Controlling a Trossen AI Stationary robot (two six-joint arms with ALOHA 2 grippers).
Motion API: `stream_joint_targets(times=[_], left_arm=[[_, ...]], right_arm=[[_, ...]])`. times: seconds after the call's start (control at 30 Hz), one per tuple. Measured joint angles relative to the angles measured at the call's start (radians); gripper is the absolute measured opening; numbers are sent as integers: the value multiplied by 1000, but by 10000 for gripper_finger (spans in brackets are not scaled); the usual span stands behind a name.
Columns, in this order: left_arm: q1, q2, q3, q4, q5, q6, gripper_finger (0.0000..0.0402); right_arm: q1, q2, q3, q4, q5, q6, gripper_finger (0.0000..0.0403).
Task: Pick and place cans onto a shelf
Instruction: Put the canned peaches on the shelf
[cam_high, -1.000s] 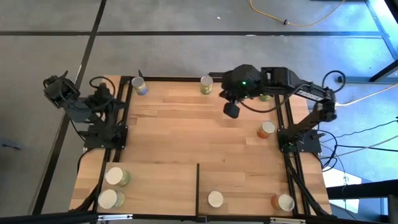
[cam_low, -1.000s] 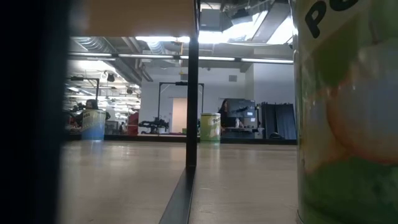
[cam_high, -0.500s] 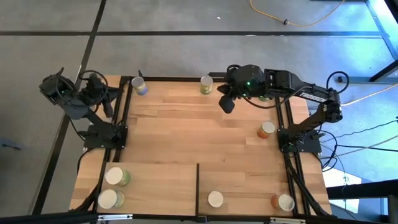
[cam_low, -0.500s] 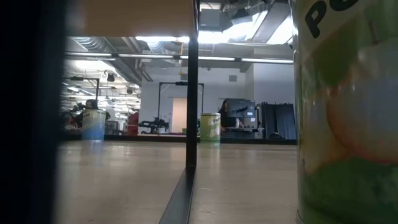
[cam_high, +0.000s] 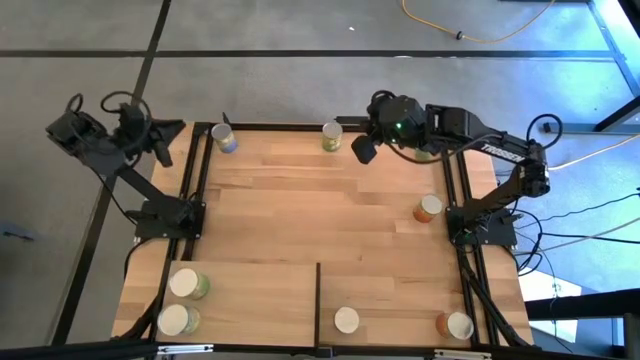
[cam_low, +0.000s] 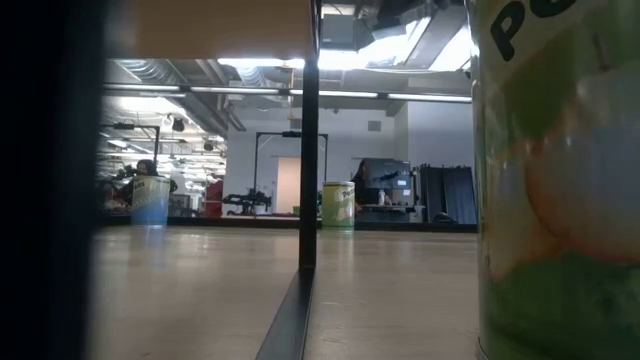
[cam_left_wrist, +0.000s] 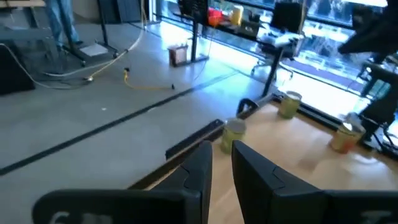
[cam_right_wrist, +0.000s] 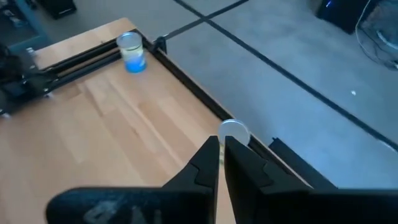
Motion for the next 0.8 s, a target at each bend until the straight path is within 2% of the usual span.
stream_joint_targets(times=[0.1,0.33,0.63,0.8], left_arm=[[5,-24,-7,-1,-55,19,54],[1,-111,-8,-1,-127,44,54],[-63,-168,-7,-1,-179,42,54],[-90,-168,-7,4,-180,66,53]], right_arm=[[-33,1,0,1,-62,-1,29],[-73,1,0,10,-74,-51,29],[-199,98,0,95,-311,-200,29],[-266,151,0,65,-338,-243,29]])
